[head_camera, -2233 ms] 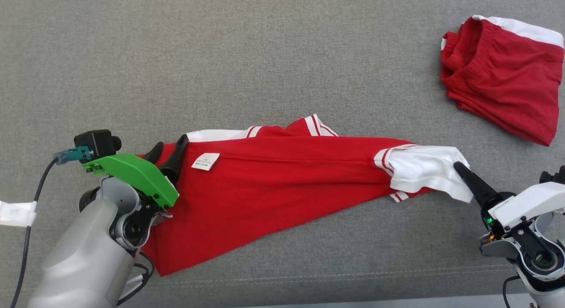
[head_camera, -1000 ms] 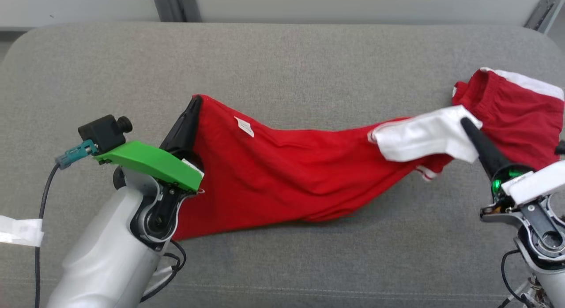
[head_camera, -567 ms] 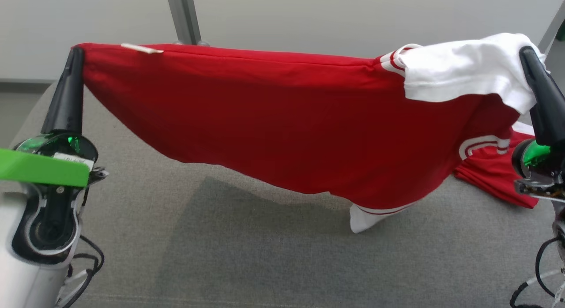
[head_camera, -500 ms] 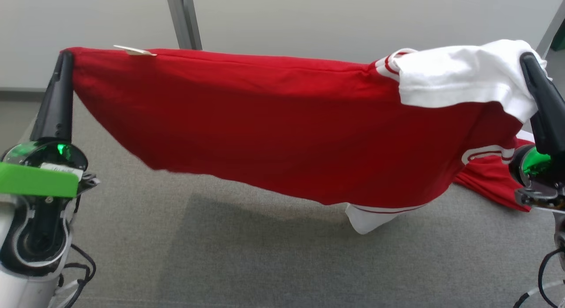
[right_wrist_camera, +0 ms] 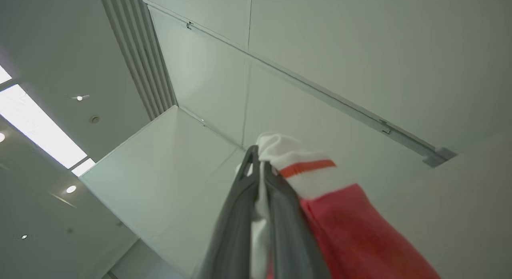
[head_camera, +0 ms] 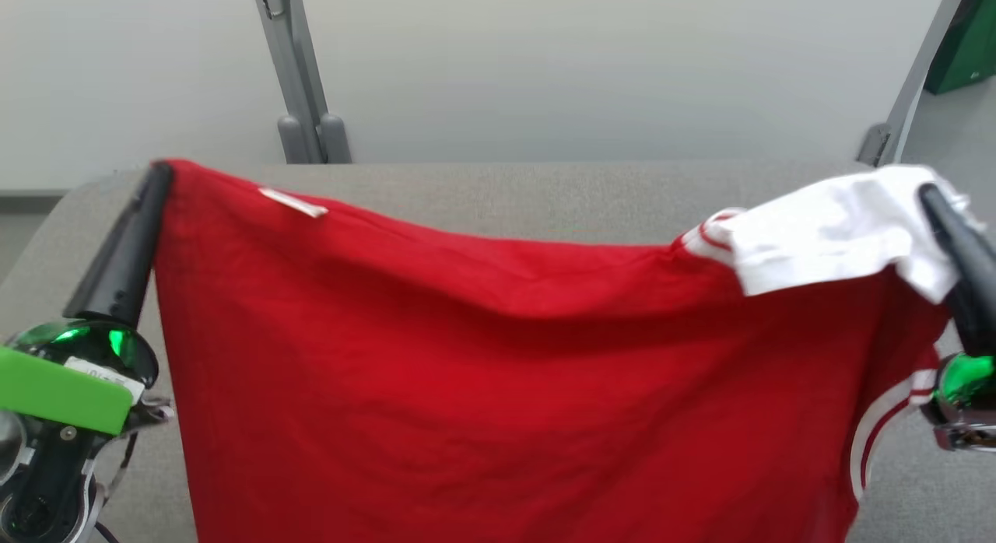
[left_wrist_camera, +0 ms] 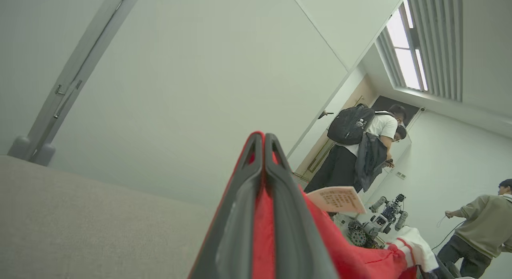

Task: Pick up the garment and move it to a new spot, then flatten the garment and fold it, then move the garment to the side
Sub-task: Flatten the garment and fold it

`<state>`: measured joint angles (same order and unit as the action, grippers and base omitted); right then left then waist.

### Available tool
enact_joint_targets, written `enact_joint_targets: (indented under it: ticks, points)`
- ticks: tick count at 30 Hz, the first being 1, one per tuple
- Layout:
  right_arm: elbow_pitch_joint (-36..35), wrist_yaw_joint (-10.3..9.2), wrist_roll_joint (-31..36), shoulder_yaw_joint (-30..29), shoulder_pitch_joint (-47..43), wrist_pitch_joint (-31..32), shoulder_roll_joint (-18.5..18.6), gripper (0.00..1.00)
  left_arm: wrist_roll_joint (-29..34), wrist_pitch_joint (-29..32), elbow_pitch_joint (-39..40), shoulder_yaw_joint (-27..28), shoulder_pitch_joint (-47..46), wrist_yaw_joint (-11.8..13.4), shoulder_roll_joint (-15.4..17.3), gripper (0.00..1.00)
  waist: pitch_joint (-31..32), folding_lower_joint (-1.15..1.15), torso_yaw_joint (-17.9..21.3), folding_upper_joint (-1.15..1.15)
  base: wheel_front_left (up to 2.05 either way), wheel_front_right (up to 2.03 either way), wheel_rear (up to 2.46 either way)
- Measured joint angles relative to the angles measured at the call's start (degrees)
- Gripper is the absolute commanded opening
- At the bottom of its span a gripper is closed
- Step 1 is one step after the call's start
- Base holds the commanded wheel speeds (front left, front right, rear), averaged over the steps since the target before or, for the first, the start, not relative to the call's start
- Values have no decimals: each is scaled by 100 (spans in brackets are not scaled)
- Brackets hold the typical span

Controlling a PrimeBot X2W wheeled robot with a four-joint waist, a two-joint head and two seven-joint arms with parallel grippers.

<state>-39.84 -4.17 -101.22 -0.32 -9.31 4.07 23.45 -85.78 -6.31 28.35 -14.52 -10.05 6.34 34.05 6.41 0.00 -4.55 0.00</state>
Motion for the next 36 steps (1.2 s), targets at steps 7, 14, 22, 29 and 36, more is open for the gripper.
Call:
enact_joint_targets:
  ticks: [7,14,22,29,36]
  points:
    - [1194,-405,-93,616,656,475,394,0,-542,826,-948,-415,-224,33,101,0,-550,0,-63,0,0,0,0]
    - [3408,-378,862,522,3388,-162,417,0,-47,1032,-2302,-706,-2354,49,-286,0,-1172,0,-209,0,0,0,0]
    - [3747,-347,1149,764,5572,-599,-74,0,833,530,-2755,-871,-3820,30,-939,0,-1805,0,-422,0,0,0,0]
    - [3080,-346,856,1410,4514,-172,-301,0,859,160,-2463,-1043,-3090,-495,-1118,0,-2391,1,-464,0,0,0,0]
    - [3321,-93,584,1146,2269,-495,-468,0,836,-670,-2924,-1101,-828,-793,-1204,0,-2823,1,-358,0,0,0,0]
